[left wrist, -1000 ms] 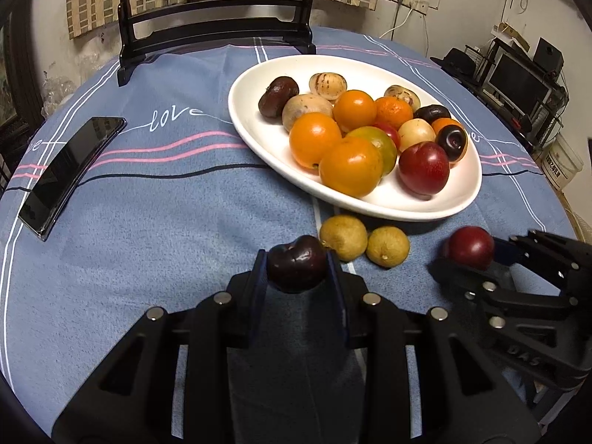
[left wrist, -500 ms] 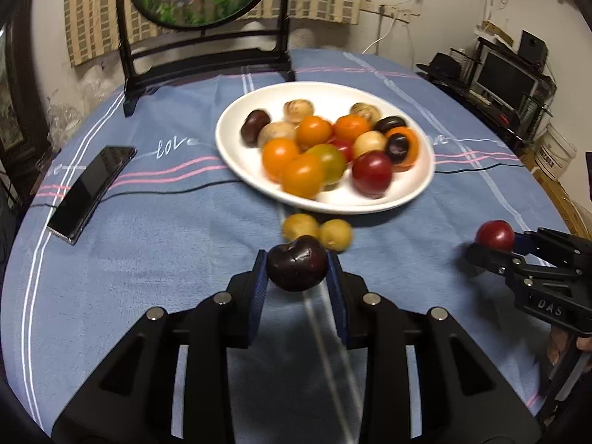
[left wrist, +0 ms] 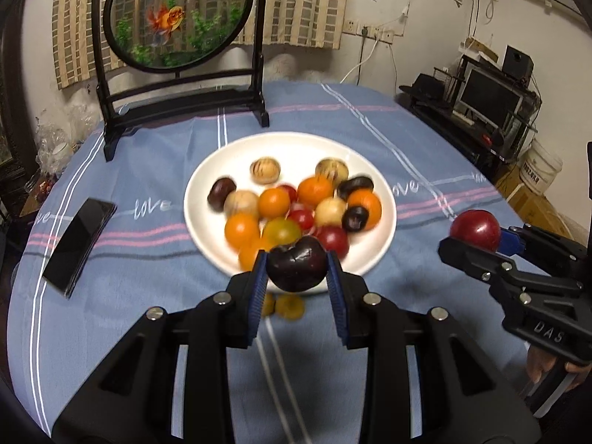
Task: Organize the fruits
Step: 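Carry the tomato and plum onto the plate and open both tools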
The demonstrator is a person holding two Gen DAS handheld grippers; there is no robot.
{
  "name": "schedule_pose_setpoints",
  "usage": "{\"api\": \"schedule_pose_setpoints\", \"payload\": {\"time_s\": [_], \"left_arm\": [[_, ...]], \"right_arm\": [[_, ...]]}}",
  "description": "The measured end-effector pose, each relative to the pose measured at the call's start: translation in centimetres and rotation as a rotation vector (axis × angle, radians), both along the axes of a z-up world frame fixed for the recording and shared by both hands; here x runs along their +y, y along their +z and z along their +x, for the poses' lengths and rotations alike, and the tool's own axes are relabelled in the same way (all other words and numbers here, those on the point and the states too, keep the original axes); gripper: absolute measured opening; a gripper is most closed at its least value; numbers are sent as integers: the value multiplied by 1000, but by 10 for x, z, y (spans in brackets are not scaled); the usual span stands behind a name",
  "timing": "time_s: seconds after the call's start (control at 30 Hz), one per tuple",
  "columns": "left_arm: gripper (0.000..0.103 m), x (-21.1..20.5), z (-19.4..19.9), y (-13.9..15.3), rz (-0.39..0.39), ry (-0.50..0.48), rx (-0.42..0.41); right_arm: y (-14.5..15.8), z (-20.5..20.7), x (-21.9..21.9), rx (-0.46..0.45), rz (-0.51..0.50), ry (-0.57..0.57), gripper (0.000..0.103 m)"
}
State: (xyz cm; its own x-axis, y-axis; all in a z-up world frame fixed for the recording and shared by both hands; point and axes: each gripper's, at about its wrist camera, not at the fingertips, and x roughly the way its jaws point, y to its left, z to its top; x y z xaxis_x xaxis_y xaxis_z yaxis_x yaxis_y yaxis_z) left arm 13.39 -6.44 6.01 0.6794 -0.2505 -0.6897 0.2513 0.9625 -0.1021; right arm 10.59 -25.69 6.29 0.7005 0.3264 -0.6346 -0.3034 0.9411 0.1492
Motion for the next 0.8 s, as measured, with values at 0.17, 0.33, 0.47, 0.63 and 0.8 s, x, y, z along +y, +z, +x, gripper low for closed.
{"api": "schedule_pose_setpoints", "payload": {"time_s": [0.17,0.33,0.47,0.63,0.8], "left_arm": [[32,-6,34,4,3,5,-3],[32,-10,67,-7,4,14,33],[31,-11,90,-20,23,43,66],[47,-8,111,-35,10,83,133],[72,-1,105,-27,24,149,57]], "right_arm": [[13,29,11,-39,-30,14,41],[0,65,18,-19,-42,10,41],[-14,88,28,-7,-90,16,41],[-25,107,27,5,-103,-15,41],[-27,102,13,-18,-62,-47,59]]}}
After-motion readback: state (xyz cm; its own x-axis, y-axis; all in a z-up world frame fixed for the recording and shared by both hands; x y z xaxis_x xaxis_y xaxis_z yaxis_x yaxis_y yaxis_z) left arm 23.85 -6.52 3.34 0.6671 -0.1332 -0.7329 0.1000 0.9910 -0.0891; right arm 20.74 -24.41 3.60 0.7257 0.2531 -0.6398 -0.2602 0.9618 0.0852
